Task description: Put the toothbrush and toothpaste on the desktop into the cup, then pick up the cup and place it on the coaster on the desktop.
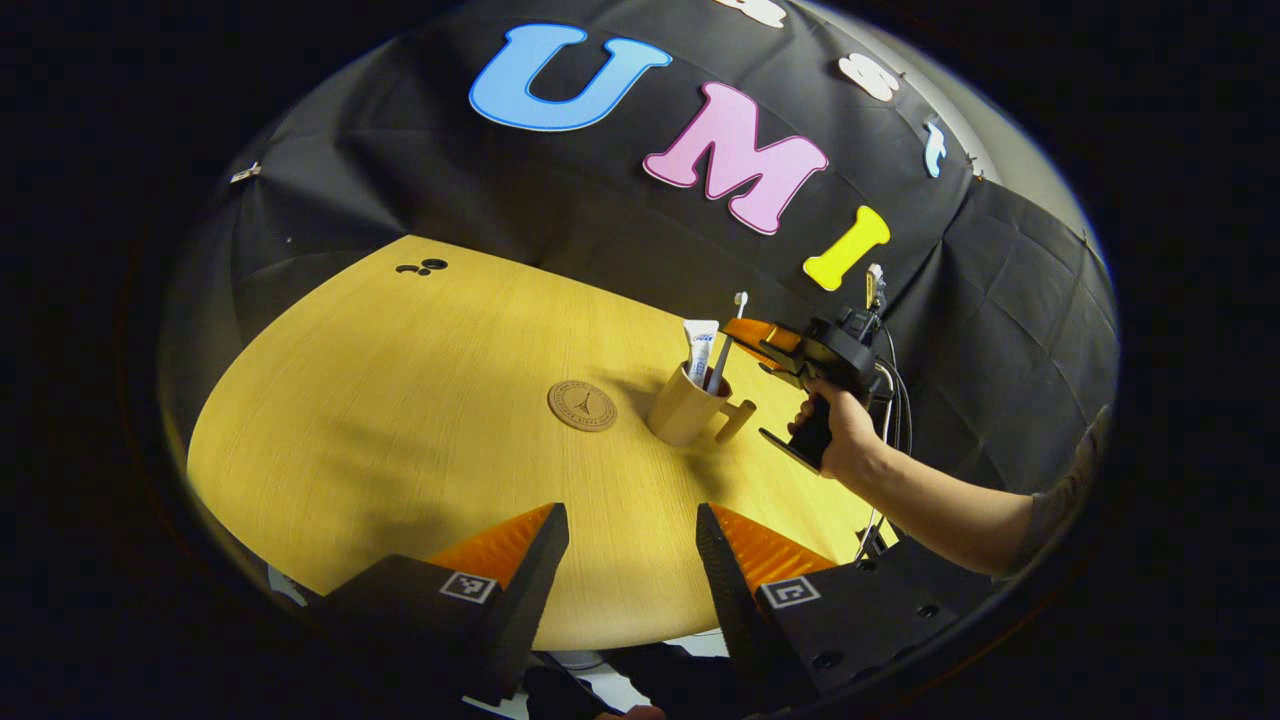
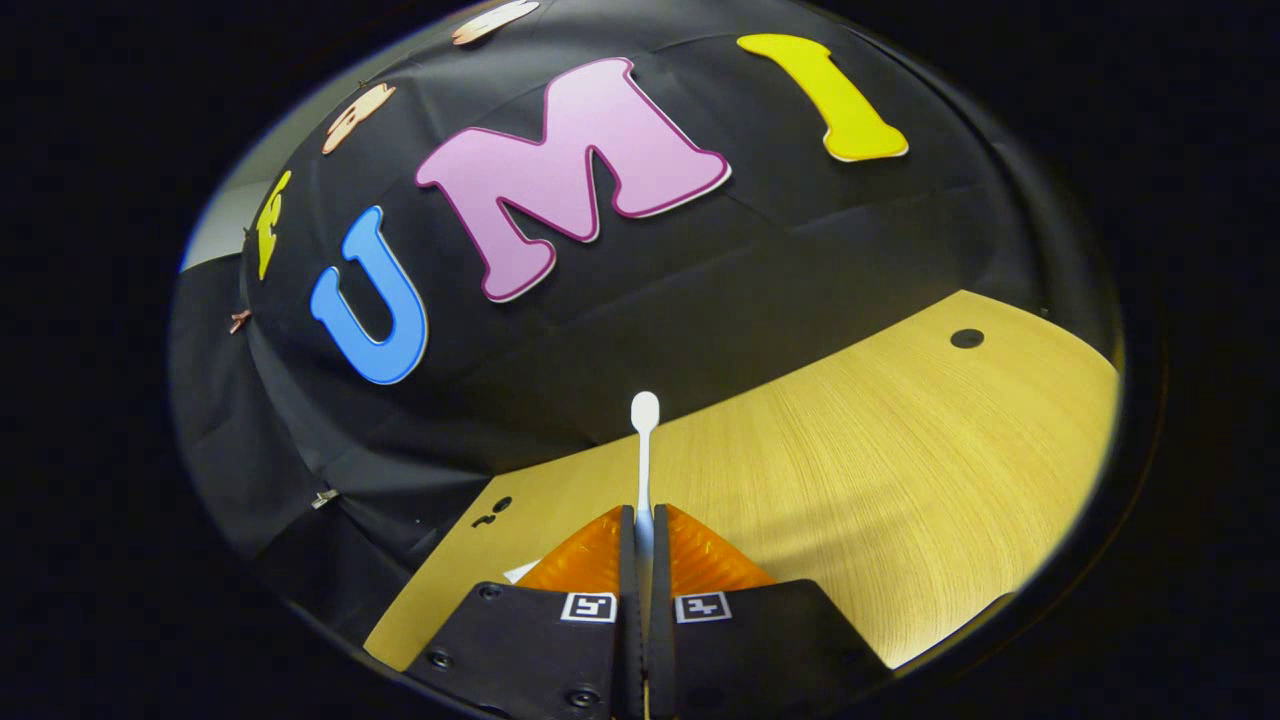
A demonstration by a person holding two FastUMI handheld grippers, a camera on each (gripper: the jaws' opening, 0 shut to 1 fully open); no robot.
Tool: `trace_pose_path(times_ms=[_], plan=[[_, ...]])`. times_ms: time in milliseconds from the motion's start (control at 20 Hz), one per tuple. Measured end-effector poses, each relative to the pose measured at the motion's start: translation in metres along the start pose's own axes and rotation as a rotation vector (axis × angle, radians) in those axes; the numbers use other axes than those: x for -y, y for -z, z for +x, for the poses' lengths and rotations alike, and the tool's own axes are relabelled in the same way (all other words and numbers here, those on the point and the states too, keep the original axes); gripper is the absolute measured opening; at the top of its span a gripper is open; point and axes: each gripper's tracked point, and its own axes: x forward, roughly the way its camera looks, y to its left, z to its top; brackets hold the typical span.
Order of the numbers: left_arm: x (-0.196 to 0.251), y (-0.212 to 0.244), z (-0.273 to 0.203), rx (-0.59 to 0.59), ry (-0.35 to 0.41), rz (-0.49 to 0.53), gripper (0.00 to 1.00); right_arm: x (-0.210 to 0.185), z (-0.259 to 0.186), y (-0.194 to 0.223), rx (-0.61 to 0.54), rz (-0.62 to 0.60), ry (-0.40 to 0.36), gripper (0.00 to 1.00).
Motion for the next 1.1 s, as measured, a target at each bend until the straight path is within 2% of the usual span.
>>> trace_pose_path(times_ms=[100,450,750,1000,1050,1100], plan=[[-0.005,0.003,-0.001,-0.005,-0.008,-0.003,0.81,0.009,0.001,0.011,-0.009,0.000,0.023,0.07],[-0.003,-0.002,0.003,-0.008,-0.005,-0.004,0.81,0.007,-0.005,0.019,-0.005,-0.015,0.009,0.10],[0.004,-0.002,0.008,-0.013,0.007,0.010,0.81,0.008,-0.022,0.027,-0.019,0.026,-0.019,0.12],[0.009,-0.003,0.014,-0.013,0.009,0.000,0.81,0.008,-0.041,0.032,-0.050,0.031,-0.039,0.17],[0.010,-0.004,0.015,-0.012,0.010,0.000,0.81,0.007,-0.044,0.032,-0.056,0.031,-0.044,0.21],[0.011,-0.004,0.015,-0.010,0.012,-0.001,0.81,0.007,-0.048,0.034,-0.065,0.031,-0.049,0.22]])
